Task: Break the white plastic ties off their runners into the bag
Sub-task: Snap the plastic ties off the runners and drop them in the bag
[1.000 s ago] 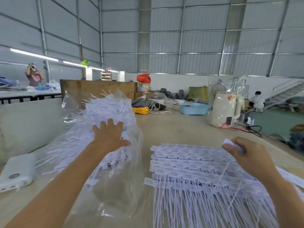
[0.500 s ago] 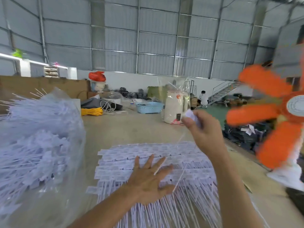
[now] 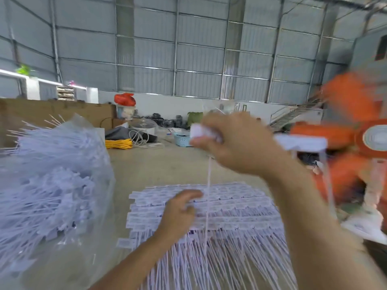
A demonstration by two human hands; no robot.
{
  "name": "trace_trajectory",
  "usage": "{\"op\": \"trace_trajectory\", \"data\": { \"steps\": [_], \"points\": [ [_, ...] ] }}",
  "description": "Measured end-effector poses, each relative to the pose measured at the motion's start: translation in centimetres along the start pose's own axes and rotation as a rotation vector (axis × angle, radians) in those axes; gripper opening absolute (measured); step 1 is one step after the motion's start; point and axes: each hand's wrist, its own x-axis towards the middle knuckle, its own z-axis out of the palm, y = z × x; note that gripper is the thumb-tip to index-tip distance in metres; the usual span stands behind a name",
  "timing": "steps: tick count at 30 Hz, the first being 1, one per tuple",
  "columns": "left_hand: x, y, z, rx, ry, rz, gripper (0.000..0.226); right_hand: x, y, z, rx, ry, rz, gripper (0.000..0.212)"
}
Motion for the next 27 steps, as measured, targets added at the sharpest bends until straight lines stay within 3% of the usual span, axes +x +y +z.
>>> {"op": "trace_trajectory", "data": {
  "steps": [2, 4, 6, 11, 14, 17, 27],
  "points": [
    [0.7, 0.9, -0.8, -0.411, 0.232, -0.123, 0.032, -0.3, 1.0, 5.4, 0.172, -0.283, 0.122, 0.023],
    [1.0, 1.3, -1.2, -0.508, 0.234, -0.242, 0.037, -1.3, 2.0, 10.7, 0.328, -0.387, 0.186, 0.033],
    [0.8, 0.9, -1.1, -0.399, 0.173, -0.271, 0.033, -2.4, 2.5, 14.6, 0.434, -0.358, 0.218, 0.038],
    [1.2, -0.4, -1.2, -0.119, 0.306, -0.177, 0.033, -3.6, 3.2, 17.4, 0.568, -0.259, 0.289, 0.055],
    [1.3, -0.3, -1.5, -0.255, 0.296, -0.185, 0.024, -3.9, 4.5, 17.6, 0.478, -0.235, 0.325, 0.038],
    [1.3, -0.2, -1.1, -0.317, 0.253, -0.211, 0.02, -4.5, 5.0, 17.9, 0.469, -0.28, 0.275, 0.041],
    [1.9, 0.2, -0.9, -0.18, 0.229, -0.184, 0.029, -4.5, 4.5, 17.1, 0.718, -0.239, 0.214, 0.024]
  ]
}}
